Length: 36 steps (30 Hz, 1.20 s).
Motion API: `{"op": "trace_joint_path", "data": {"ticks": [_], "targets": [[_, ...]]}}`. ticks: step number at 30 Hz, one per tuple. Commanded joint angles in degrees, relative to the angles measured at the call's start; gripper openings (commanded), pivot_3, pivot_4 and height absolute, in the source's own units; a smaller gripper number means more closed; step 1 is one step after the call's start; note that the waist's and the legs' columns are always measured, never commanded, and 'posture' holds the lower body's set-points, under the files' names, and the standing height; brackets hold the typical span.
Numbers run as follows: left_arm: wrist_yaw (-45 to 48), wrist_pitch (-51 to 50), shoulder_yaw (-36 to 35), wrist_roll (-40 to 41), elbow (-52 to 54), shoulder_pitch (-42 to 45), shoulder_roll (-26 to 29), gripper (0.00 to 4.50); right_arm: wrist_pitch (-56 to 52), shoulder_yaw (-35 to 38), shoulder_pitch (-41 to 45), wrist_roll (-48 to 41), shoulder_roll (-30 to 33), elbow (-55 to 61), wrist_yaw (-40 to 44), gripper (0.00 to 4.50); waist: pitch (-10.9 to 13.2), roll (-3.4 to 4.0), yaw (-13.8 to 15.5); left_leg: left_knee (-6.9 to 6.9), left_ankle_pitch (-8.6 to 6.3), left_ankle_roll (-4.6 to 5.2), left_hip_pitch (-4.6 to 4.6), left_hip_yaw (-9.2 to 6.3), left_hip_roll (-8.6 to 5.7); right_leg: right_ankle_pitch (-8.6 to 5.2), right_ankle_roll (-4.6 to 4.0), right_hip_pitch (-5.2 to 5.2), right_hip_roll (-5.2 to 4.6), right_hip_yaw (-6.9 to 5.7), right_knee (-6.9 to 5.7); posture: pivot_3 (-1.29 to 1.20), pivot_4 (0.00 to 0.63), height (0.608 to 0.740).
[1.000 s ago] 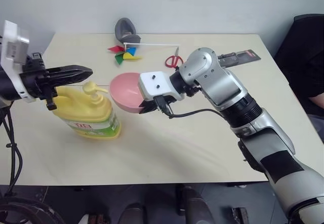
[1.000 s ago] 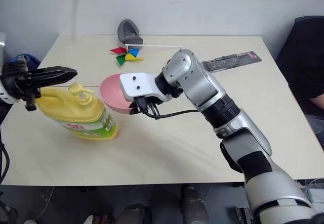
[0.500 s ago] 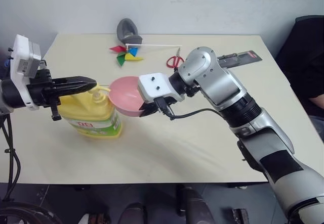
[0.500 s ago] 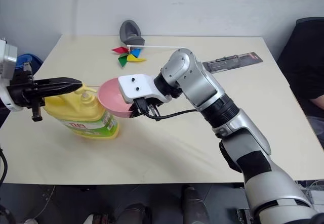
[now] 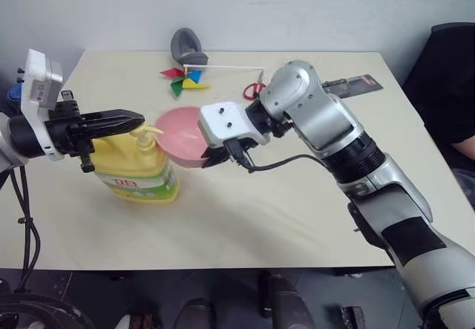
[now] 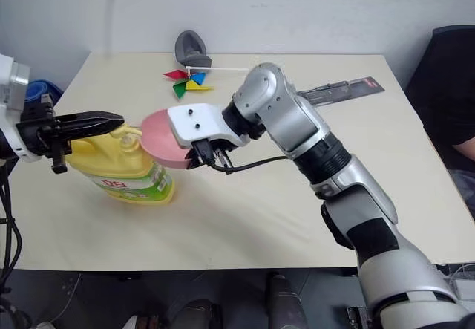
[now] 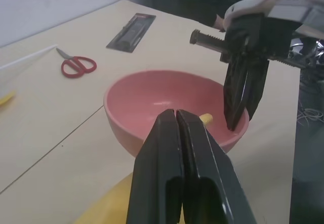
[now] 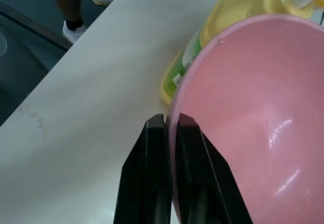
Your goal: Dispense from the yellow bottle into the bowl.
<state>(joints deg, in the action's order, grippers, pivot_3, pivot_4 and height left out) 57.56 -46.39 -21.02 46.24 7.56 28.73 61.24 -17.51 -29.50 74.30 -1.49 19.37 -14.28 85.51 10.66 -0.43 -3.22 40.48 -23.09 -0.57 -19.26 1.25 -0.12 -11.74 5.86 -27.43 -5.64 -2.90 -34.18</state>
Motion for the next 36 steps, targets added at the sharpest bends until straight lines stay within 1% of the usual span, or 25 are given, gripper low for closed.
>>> {"op": "trace_joint_path", "data": {"ticks": [1,12,23,30,36], "targets": [[-0.8,-1.06,1.24,-0.92,1.49,-1.71,-0.19,0.05,1.14,1.23,2.01,-0.64,-0.96,1.45,0.23,0.0,0.0,0.0,0.01,0.01,0.0,0.0,0.0,-0.01,0.0,0.0,0.0,0.01,-0.01,0.0,0.0,0.0,0.15,0.74],[-1.92,-0.75,3.12,-2.37,2.47,-2.92,-0.6,0.05,1.62,1.62,3.54,-0.7,-1.5,1.51,-0.07,0.0,0.0,0.0,0.02,0.09,0.0,0.0,0.05,-0.13,0.0,0.03,-0.05,0.0,-0.01,0.05,-0.11,0.0,0.15,0.74],[-3.66,-0.54,5.38,-3.75,2.5,-3.7,-1.74,0.05,2.28,1.54,4.66,-0.52,-2.43,-0.04,-0.41,0.0,-0.01,0.01,0.08,0.5,-0.01,0.0,0.07,-0.43,0.0,0.11,-0.18,0.07,-0.03,0.1,-0.41,0.0,0.15,0.74],[-4.94,-1.16,5.0,-3.26,2.23,-3.36,-2.89,0.05,2.64,1.52,4.61,-0.31,-2.42,-0.32,0.08,0.0,-0.02,0.04,0.15,0.52,0.0,-0.01,0.1,-0.46,0.0,0.12,-0.2,0.08,-0.03,0.1,-0.5,0.0,0.15,0.74],[-6.15,-2.12,6.17,-4.0,2.5,-4.73,-3.1,0.05,2.49,1.43,4.44,-0.38,-2.66,0.07,0.18,0.0,-0.05,0.07,0.16,0.52,0.0,-0.01,0.11,-0.48,0.0,0.12,-0.2,0.08,-0.03,0.1,-0.49,0.0,0.15,0.74]]}}
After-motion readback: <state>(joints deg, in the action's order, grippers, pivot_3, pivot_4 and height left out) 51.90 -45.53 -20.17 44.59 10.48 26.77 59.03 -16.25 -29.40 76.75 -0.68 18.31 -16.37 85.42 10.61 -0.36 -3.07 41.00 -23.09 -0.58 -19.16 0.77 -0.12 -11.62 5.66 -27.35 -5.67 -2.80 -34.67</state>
